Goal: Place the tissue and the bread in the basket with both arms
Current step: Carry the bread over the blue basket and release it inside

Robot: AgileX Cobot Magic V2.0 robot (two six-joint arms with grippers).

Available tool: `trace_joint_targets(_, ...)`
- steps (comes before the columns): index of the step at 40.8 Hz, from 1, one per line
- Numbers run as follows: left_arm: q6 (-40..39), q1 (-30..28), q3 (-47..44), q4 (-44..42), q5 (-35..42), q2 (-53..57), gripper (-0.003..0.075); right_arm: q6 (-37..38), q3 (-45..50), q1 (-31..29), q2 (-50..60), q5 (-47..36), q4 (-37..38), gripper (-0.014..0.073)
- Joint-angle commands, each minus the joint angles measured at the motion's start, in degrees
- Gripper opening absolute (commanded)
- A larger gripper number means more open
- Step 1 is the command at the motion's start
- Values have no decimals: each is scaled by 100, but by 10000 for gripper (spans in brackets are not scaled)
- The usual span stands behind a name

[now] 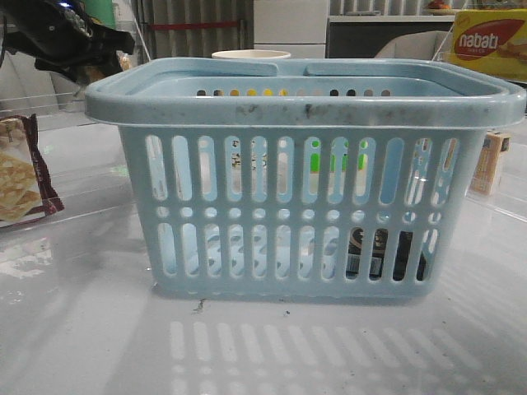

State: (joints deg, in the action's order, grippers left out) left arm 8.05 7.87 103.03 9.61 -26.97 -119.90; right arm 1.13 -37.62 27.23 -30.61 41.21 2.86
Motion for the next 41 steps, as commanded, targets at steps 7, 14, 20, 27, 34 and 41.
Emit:
trace_joint_targets(7, -48, -5, 240, 90, -296, 1181, 155, -6, -156, 8, -11, -392, 96, 592)
trace_joint_targets(14, -23, 57, 240, 102, -965, 1964, 91, -6, -156, 8, -11, -392, 96, 592)
trace_joint_targets(20, 603, 430, 240, 109, -1643, 2465, 91, -6, -156, 8, -11, -392, 96, 592)
trace_joint_targets(27, 1283, 1278, 240, 109, -2248, 2611, 91, -6, -156, 8, -11, -392, 96, 592)
trace_joint_targets(34, 1328, 2056, 220, 109, -2659, 2396, 121, -6, -156, 8, -11, -385, 96, 592)
trace_joint_targets(41, 1313, 2483, 208, 123, -2625, 2157, 472, -6, -156, 8, -11, -385, 96, 592)
